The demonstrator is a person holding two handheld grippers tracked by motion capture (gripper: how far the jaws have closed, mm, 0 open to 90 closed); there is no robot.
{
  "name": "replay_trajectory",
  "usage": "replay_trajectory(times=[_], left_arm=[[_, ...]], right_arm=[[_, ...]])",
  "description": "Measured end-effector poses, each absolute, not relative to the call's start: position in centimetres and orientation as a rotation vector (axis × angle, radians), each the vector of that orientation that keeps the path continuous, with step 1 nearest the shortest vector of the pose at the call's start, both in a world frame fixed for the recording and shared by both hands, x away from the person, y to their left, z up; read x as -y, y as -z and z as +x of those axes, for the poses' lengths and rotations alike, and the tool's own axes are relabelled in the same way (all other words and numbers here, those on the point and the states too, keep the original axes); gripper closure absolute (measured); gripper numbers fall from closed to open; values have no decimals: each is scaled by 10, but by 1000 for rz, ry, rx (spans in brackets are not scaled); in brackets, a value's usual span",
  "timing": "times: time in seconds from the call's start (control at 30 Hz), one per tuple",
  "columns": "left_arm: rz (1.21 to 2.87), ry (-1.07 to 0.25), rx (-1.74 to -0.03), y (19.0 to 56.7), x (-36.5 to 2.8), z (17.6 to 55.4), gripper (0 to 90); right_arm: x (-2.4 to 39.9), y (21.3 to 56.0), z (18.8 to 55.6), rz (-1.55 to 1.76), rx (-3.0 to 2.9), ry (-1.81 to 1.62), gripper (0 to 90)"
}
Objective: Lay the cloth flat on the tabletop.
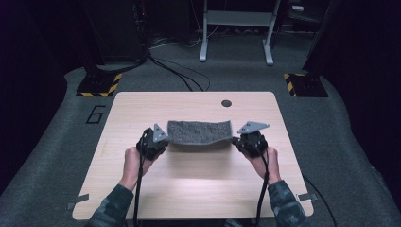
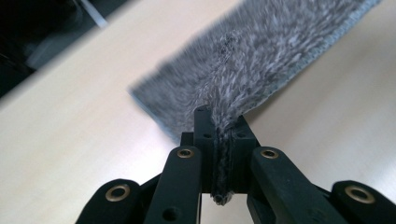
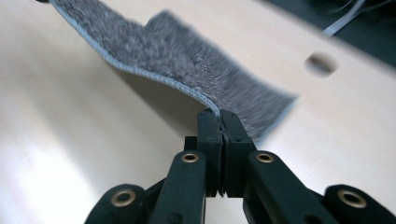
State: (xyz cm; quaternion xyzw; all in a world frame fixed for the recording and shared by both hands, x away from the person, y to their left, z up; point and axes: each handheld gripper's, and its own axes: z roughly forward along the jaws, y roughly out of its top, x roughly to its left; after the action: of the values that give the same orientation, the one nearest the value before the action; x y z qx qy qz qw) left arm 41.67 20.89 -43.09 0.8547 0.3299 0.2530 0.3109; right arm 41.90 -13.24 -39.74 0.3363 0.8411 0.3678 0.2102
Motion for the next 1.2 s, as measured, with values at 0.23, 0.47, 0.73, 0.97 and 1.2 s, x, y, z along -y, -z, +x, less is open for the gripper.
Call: replay_trajectory(times=[0.23,0.47,0.73,0.97,1.2], left_arm=[[2270,-493,-919,474,-216,388,824],[2263,-434,-906,485,-217,369,777],[2274,-314,-910,492,-220,351,558],[2207,-325,-943,479,-238,340,337],[2161,-362,-951,470,-236,349,266]], right_arm=[[137,443,391,1030,-2392,-1039,883],[143,463,371,1078,-2429,-1040,875],[154,474,353,1136,-2446,-1042,801],[171,470,341,1196,-2471,-1113,542],[172,461,350,1184,-2402,-1137,318]])
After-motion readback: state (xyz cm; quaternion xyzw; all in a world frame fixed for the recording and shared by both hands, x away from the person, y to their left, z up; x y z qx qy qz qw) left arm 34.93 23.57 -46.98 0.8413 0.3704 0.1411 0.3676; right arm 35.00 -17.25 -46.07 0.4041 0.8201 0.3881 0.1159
